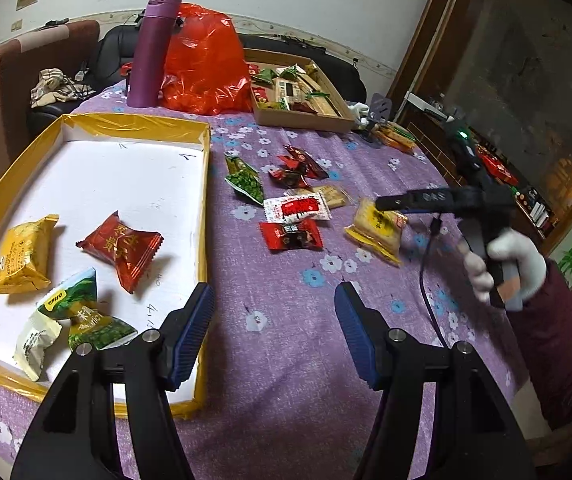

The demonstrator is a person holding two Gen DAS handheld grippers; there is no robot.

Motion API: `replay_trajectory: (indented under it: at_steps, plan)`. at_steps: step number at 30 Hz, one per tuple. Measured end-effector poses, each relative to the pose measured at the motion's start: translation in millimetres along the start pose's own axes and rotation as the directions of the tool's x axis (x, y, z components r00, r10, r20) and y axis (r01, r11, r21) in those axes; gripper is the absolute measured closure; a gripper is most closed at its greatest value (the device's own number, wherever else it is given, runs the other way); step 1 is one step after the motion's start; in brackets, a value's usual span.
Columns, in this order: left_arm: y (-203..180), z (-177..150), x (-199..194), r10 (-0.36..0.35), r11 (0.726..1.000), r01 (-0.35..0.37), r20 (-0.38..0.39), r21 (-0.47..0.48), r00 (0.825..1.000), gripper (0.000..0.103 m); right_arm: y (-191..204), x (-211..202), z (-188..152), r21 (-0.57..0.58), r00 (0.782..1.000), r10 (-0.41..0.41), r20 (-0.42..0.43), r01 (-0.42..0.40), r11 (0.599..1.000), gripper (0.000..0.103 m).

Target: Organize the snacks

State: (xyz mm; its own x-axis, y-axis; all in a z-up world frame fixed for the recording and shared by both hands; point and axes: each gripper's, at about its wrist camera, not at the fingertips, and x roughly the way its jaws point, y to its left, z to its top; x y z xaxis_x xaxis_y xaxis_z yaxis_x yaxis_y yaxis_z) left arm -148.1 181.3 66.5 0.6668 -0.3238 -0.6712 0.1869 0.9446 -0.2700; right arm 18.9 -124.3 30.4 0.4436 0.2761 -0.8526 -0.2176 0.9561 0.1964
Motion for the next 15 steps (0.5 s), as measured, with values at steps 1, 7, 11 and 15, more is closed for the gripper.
replay_trajectory:
  at_steps: [1,7,11,15]
  plan:
    - [-0.9,-0.2,-1.0,0.002,1.0,-0.002,0.002,0.002,1.0,0.041,-3.7,-3.9,-3.9,0.027,1.0,0.018,0.009,-0.019,0.999,0.029]
    - [-5.6,-0.7,-1.7,-0.007,1.0,0.007,0.003,-0.007,1.0,0.041,-9.3,-8.8,-27.8,0.206,0.991,0.129,0.025,-0.132,0.97,0.028]
    - [-12.1,-4.1,-2.1,-0.016,1.0,0.016,-0.002,0.005,1.0,0.041,4.6,13.0,-11.6,0.239,0.996,0.084,0.012,-0.085,0.967,0.024]
    - [-12.4,-3.9,-7.0,-0.015,1.0,0.015,0.011,0.005,1.0,0.041,24.6,30.2,3.9,0.195,0.998,-0.058,0.032,0.051,0.98,0.022]
